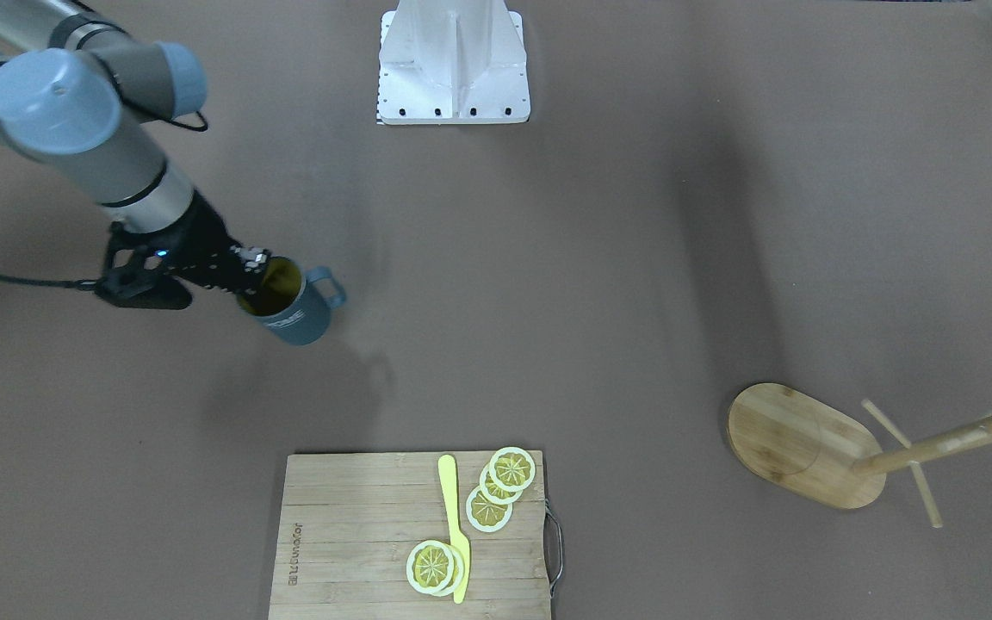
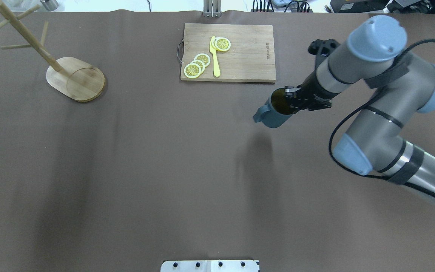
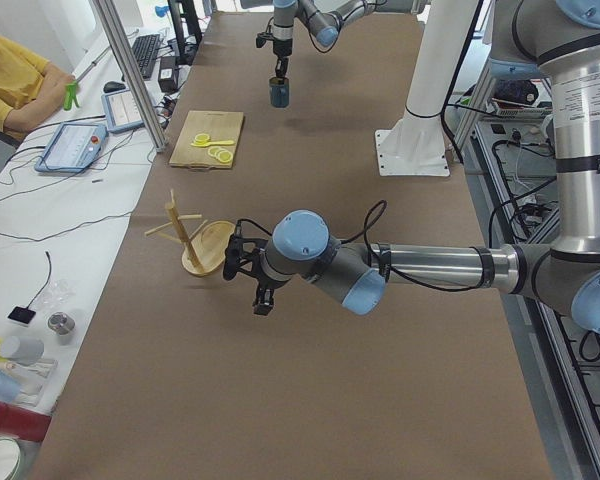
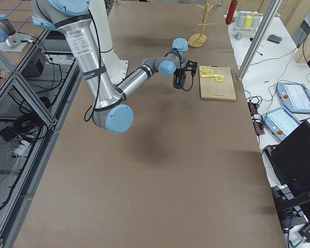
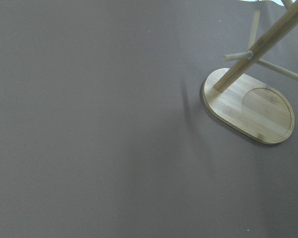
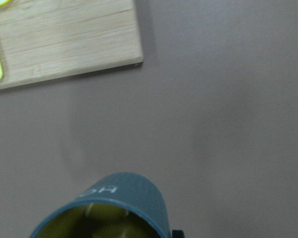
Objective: Hang cup on storage rack
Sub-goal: 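Grasp the blue mug with the right gripper and slide it toward the table center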
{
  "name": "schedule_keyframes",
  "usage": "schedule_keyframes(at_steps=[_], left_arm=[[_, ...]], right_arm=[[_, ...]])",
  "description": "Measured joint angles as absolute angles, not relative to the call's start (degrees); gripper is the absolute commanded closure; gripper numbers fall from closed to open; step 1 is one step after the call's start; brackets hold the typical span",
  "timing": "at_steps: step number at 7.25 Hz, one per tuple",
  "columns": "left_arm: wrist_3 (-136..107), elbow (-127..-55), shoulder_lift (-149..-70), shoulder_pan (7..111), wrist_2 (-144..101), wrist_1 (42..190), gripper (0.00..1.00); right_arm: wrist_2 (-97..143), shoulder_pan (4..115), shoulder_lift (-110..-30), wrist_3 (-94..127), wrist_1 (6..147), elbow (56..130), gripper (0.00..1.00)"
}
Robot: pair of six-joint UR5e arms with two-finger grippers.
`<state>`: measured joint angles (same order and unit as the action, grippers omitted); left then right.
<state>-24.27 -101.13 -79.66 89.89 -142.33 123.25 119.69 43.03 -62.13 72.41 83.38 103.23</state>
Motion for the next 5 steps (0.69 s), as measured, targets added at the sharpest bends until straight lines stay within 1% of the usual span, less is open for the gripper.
schedule_keyframes(at_steps=[2, 3, 5], left_arm=[[-24.09, -101.13, -80.1, 89.3, -142.25, 123.53, 0.02], [-24.1, -101.15, -80.45, 89.07, -142.18, 123.89, 0.03], [-24.12, -101.18, -81.26, 87.72, -142.14, 124.32, 0.03]], right_arm=[[113.65, 34.32, -53.4, 80.23, 87.94, 102.4, 1.0], [112.03, 32.14, -49.83, 82.91, 88.42, 99.76, 1.0], [110.96, 30.12, -43.46, 85.15, 88.56, 91.54, 1.0]])
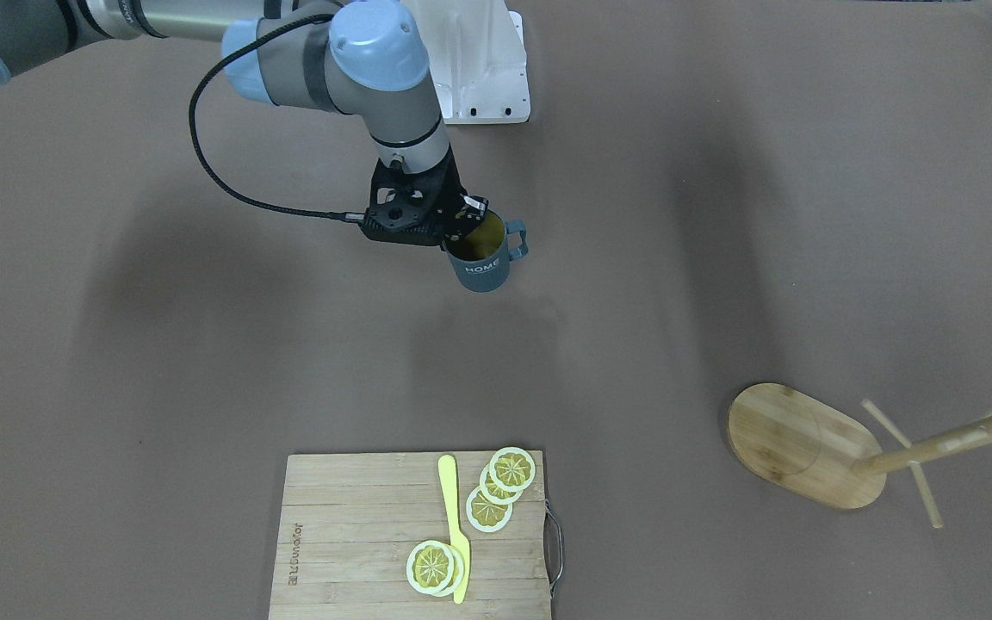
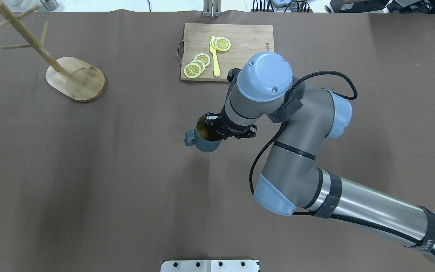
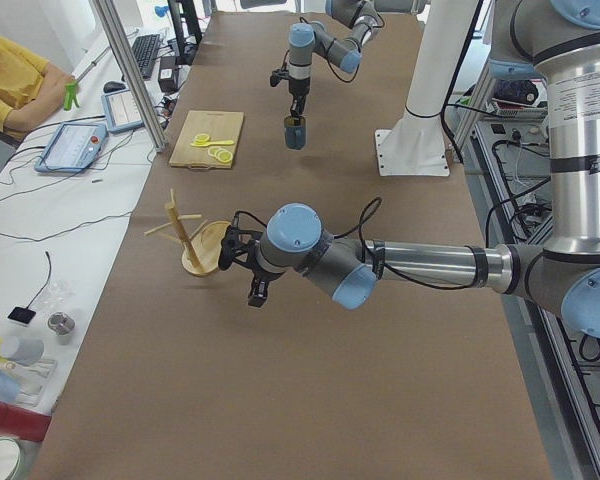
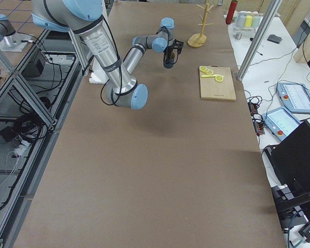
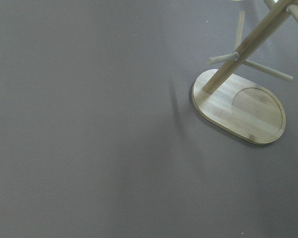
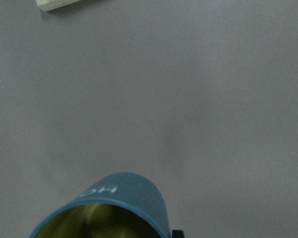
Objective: Hang cup on storage rack
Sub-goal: 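Grasp the blue mug with the right gripper and slide it toward the table center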
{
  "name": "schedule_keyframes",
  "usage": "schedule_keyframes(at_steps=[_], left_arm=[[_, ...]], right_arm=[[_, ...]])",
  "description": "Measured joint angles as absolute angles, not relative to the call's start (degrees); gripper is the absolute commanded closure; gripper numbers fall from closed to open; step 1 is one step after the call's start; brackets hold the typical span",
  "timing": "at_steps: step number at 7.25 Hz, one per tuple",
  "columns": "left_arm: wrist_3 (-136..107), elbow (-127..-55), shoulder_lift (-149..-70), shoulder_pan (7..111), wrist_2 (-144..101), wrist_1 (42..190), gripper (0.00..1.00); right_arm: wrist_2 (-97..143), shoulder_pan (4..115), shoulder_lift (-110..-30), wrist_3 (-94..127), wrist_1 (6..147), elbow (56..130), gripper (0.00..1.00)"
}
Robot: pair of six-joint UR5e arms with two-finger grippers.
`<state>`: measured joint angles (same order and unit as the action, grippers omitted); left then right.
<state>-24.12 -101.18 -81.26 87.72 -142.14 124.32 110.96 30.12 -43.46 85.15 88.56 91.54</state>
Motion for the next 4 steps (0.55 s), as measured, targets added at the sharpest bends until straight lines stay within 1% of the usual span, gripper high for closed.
schedule_keyframes(at_steps=[1, 2, 3, 4], left_arm=[[-24.14, -101.25, -81.81, 86.1, -142.11, 125.33, 0.02], [-24.18, -101.19, -82.06, 84.35, -142.11, 128.15, 0.02], [-24.87, -101.03, -81.99, 82.42, -142.17, 132.37, 0.11], [-28.42, -100.9, -82.95, 79.28, -141.91, 136.58, 0.14]], right_arm=[[111.01, 29.52, -41.97, 85.27, 88.6, 88.71, 0.85], [111.25, 29.16, -41.51, 85.27, 88.71, 87.5, 0.75], [111.38, 28.91, -41.52, 85.27, 88.78, 87.06, 0.59], [111.42, 28.77, -41.57, 85.26, 88.78, 87.22, 0.45]])
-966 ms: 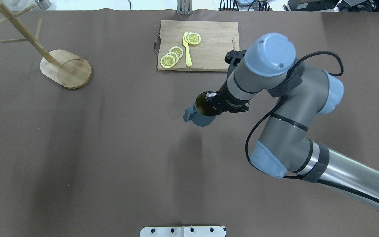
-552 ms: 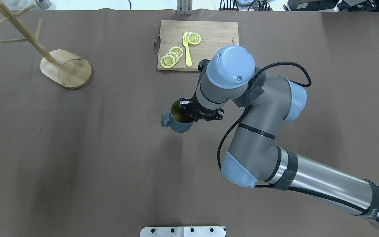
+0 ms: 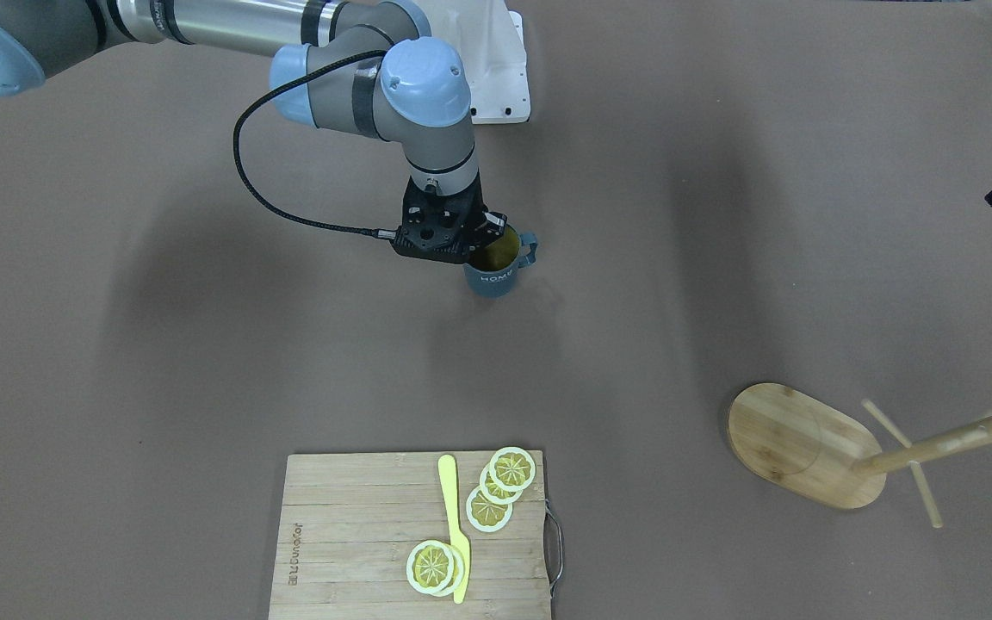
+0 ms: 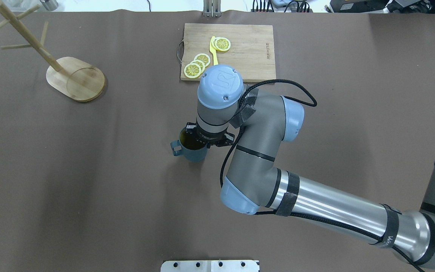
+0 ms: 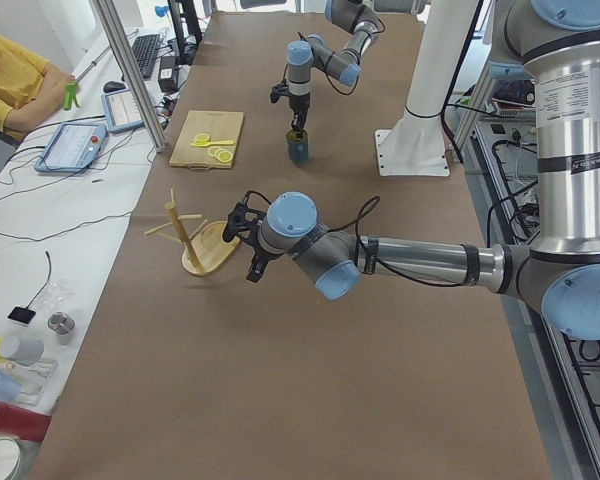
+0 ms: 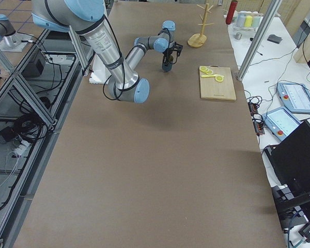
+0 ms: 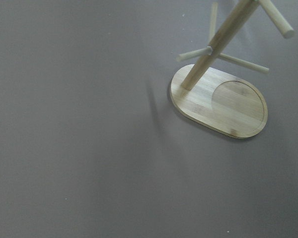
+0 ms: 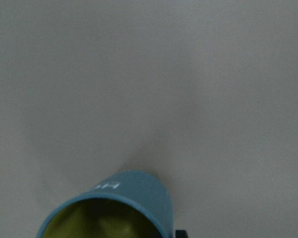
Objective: Hang cup on storage rack
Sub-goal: 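Grasp the blue mug with the right gripper and slide it toward the table center, then release the mug and withdraw the right gripper while the left gripper reaches toward the mug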
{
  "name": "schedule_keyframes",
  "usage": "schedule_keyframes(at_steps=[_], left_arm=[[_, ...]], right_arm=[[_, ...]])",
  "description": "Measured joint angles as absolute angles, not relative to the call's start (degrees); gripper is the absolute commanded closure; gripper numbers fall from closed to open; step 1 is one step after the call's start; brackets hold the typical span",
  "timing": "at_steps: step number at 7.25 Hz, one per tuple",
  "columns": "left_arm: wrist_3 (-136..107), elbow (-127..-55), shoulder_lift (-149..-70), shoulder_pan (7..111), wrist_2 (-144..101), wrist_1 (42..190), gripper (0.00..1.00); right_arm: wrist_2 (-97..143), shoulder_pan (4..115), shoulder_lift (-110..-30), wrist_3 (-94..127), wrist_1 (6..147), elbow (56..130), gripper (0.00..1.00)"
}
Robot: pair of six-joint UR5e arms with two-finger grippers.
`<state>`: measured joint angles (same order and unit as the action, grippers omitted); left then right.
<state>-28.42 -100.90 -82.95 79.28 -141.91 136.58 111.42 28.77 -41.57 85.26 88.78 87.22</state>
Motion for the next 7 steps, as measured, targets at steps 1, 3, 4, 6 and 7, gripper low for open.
schedule_keyframes(at_steps=[1, 3, 4, 6, 7], left_arm=[[-32.96, -100.92, -85.51, 74.3, -139.54, 140.13, 0.24], [-36.24, -101.88, -91.9, 61.75, -128.94, 143.03, 0.32], [-36.55, -101.94, -96.43, 54.98, -123.56, 143.15, 0.36], [-36.92, -101.74, -103.26, 42.22, -113.6, 143.03, 0.33], [-36.57, -101.75, -105.07, 36.72, -108.77, 143.14, 0.33]], right_arm=[[111.44, 28.76, -41.67, 85.26, 88.78, 88.04, 0.43], [112.31, 29.65, -43.98, 85.14, 88.89, 93.9, 0.44], [114.96, 32.4, -47.45, 84.62, 89.08, 99.16, 0.43], [121.91, 41.45, -55.5, 78.26, 89.1, 105.94, 0.43], [123.45, 45.94, -59.38, 71.91, 89.0, 106.8, 0.42]])
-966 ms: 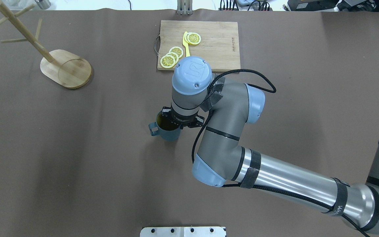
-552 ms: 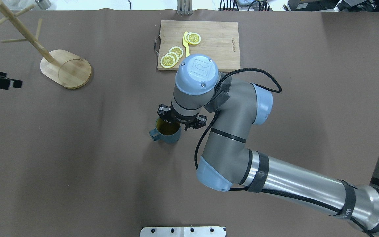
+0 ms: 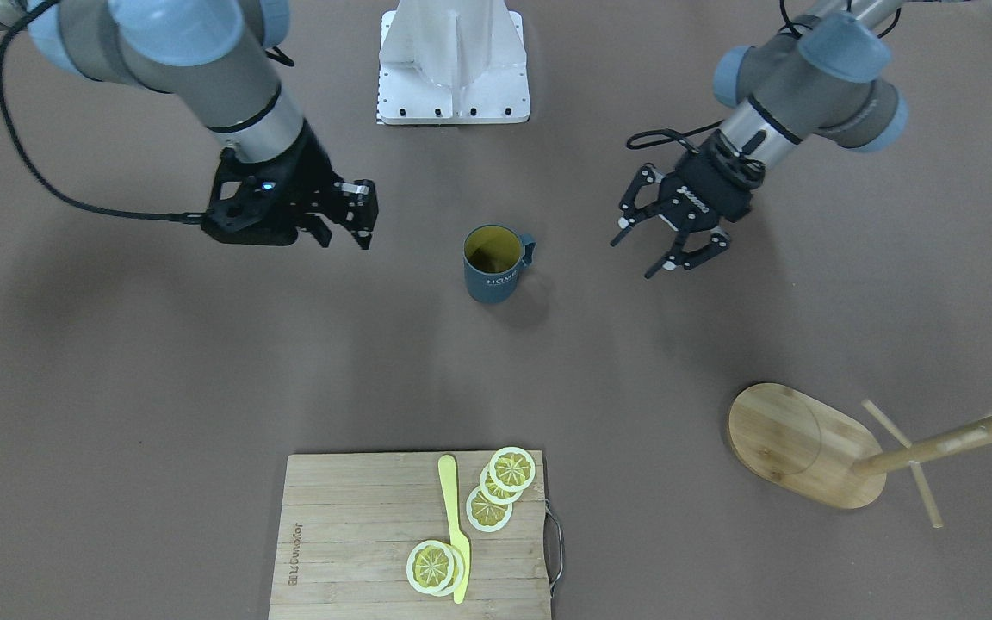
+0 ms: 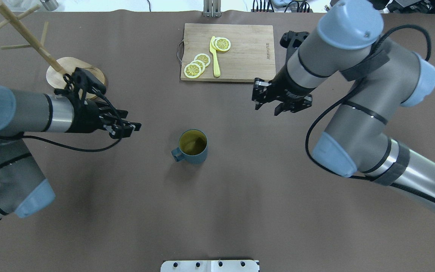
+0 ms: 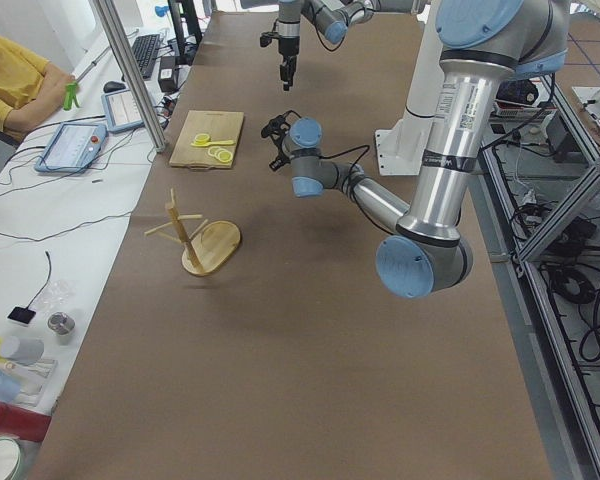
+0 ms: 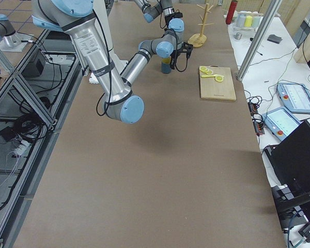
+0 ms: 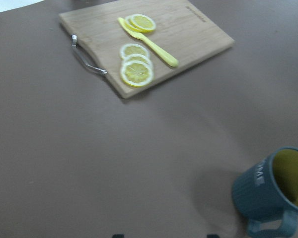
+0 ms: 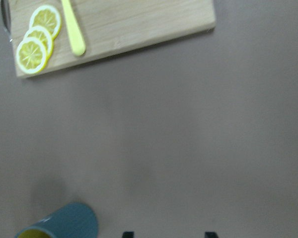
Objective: Hang cup on storage rack
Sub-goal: 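Release the mug and withdraw the right gripper while the left gripper reaches toward the mug, then grasp the blue mug by its handle with the left gripper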
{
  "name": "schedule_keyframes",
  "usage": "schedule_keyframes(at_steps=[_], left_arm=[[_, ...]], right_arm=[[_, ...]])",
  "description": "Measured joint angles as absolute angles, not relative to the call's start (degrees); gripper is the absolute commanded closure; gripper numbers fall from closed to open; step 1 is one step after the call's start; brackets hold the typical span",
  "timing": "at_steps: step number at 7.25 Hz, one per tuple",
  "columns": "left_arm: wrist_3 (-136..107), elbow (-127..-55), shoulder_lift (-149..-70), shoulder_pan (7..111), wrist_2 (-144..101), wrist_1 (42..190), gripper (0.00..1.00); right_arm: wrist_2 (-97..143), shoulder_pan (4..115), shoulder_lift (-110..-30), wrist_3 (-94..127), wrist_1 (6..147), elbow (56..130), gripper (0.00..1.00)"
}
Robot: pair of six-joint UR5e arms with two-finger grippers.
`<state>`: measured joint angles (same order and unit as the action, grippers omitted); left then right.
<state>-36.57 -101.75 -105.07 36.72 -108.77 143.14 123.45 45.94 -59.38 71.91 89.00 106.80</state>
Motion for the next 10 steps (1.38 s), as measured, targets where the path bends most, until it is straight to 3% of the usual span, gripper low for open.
schedule_keyframes(at_steps=[4, 10], left_arm=[[-36.17, -99.81, -108.22, 22.42, -91.47, 143.35, 0.32], [-33.38, -98.83, -108.7, 21.13, -87.71, 143.85, 0.35]], right_arm=[[127.05, 56.77, -71.28, 46.87, 88.75, 105.58, 0.41], [126.78, 57.2, -72.52, 45.93, 88.59, 104.91, 0.41]])
